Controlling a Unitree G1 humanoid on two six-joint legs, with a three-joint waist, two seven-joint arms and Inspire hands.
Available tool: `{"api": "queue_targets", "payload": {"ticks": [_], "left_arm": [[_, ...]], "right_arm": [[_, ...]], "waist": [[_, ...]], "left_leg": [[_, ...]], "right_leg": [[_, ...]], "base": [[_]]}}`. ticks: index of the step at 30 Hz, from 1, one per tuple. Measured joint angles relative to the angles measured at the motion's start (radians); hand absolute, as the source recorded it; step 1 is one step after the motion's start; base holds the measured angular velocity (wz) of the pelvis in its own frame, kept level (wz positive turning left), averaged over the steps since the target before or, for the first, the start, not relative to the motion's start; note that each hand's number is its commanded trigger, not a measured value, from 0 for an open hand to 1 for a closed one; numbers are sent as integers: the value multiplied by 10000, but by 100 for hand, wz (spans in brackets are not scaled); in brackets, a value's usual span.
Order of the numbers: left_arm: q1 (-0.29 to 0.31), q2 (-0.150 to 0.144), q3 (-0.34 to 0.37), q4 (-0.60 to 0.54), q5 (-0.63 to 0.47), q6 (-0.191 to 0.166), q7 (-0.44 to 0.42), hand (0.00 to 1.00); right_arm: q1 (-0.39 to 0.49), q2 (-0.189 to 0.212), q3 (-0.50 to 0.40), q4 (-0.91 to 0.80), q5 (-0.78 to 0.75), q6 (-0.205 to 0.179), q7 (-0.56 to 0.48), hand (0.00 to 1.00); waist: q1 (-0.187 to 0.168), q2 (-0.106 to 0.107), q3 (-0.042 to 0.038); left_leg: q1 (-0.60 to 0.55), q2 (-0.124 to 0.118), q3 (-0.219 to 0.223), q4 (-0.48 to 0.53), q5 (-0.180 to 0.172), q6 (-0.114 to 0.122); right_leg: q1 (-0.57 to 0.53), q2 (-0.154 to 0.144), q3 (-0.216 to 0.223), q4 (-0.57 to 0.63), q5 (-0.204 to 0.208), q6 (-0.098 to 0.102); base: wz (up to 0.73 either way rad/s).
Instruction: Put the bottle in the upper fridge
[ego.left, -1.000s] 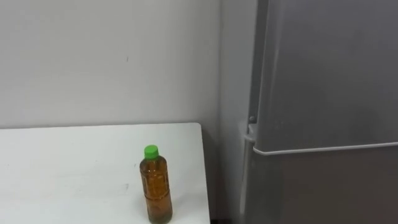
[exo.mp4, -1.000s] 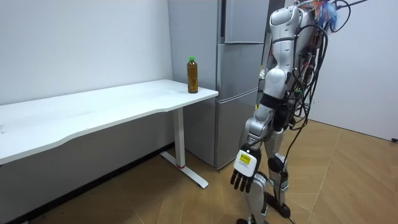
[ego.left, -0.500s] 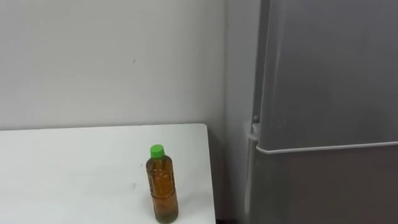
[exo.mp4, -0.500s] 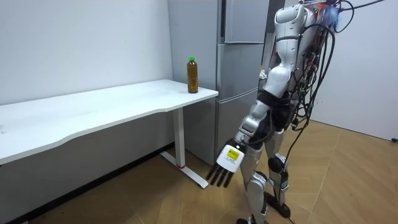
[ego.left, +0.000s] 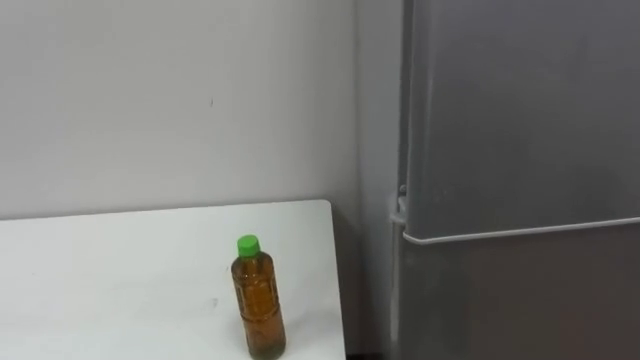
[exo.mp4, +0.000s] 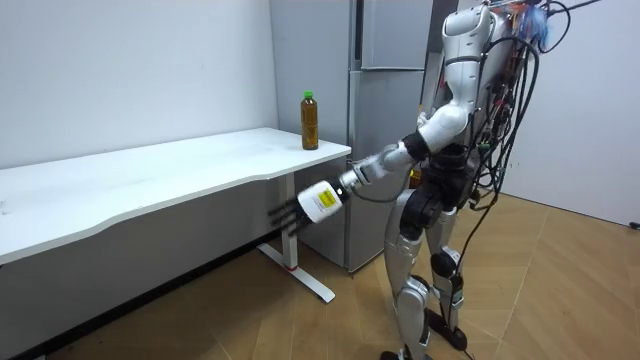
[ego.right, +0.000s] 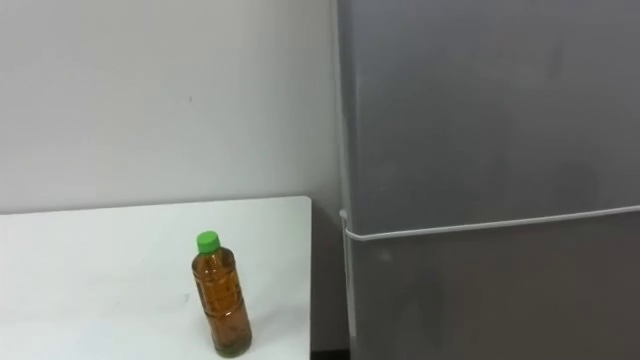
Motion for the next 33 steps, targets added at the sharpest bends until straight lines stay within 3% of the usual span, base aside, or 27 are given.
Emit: {"api": "queue_targets", "payload": {"ticks": [5,9,14,18,25,32,33], "left_arm": [[-242,137,56,-1958,6,-120,467,0],[-519,462,65,-3843,-4,-137,572,0],[-1152,461,66,-5413,293,-132,558,0],[-1975,461,13,-5911,367,-131,537,0],[-2383,460,-469,-6907,407,-55,190,0],[-2938,371,-1098,-7702,677,-13,-910,0],[-3110,352,-1318,-7868,678,0,-1000,0]], "right_arm": [[112,43,-72,-58,-61,-73,14,0],[134,61,-65,-62,-56,-63,29,0],[113,87,-66,-45,-60,-61,29,0],[87,119,-31,-94,-26,-63,31,0],[-70,179,-23,-76,39,-18,80,0],[-454,192,-1,231,-55,22,138,0],[-501,200,-1,331,-51,23,139,0]], "waist": [[-36,-11,-15],[-31,-25,-4],[-52,-9,32],[-207,-40,57],[-626,-30,65],[-947,-60,79],[-991,-114,110]], "left_leg": [[57,6,-37,-9,2,-1],[70,6,-30,-22,1,-1],[84,8,-30,-25,2,-1],[25,24,-40,-6,2,-2],[14,25,-5,17,1,-2],[47,26,-2,-2,3,-3],[59,26,14,1,3,-3]], "right_leg": [[-4,7,54,26,0,-1],[9,6,61,27,2,0],[5,12,91,38,5,-4],[-6,22,31,67,4,-4],[-6,27,55,26,11,-7],[-3,27,71,14,12,-8],[-11,25,91,18,11,-8]], "base": [[-1],[0],[0],[3],[0],[0],[-3]]}}
